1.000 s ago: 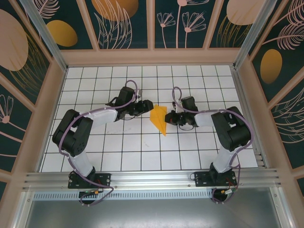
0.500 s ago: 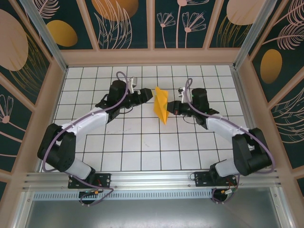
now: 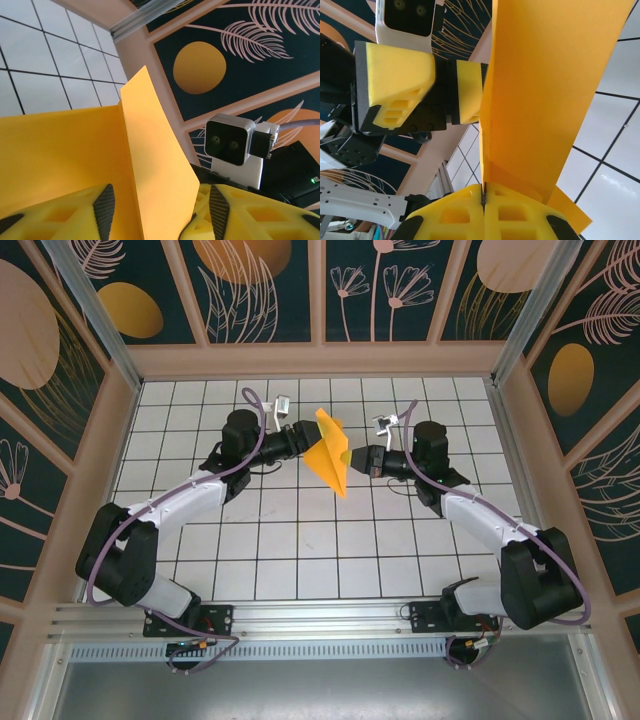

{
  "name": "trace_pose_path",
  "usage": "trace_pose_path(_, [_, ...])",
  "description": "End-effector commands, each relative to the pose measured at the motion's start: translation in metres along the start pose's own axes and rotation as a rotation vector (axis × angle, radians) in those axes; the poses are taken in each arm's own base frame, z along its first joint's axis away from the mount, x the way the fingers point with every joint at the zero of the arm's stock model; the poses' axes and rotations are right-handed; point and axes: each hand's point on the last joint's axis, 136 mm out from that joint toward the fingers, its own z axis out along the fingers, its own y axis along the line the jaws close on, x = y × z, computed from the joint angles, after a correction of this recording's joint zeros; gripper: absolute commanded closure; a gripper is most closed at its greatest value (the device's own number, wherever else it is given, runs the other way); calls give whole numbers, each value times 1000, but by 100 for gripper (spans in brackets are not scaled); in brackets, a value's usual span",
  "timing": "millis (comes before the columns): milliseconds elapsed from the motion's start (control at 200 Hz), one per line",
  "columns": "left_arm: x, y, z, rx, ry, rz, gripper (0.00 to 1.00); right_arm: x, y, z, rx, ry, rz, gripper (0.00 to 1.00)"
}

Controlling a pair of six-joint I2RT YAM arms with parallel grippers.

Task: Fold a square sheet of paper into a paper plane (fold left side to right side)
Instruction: Turn over the paper at the center of the table.

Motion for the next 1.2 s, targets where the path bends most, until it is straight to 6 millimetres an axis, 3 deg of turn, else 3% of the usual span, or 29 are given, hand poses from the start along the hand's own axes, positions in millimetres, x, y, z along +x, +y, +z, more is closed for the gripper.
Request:
trace_pose_path(0, [1,-9,1,59,12,8,50,0,20,0,-74,7,-44,100])
trace_pose_path(235, [4,-10,3,71,29,7,61,2,22,1,-97,18,-37,100])
trace_pose_path(335, [4,-11,3,73,30,11,70,2,22,1,-95,20,-33,100])
trace_pose_path(480, [3,-11,3,69,30,14,92,1,22,0,-89,20,-28,98])
trace_pose_path(581, [3,-12,2,66,31,18,97,-1,22,-3,-79,21,-31,96])
trace_pose_path(721, [-1,-18,1,67,21,31,97,-10,18,-20,-14,-31,-49,75])
trace_pose_path(821, [-5,-28,-2,84,10,37,97,-14,14,-39,31,-88,-48,52])
trace_pose_path(916, [-9,-35,-4,99,-1,42,97,-5,10,-47,25,-93,-21,34])
trace_pose_path(1056, [-10,-43,-6,123,-2,37,96,22,26,-40,-114,-38,8,3])
trace_pose_path(1196, [-11,-58,-8,179,0,29,96,37,39,-26,-179,7,0,1])
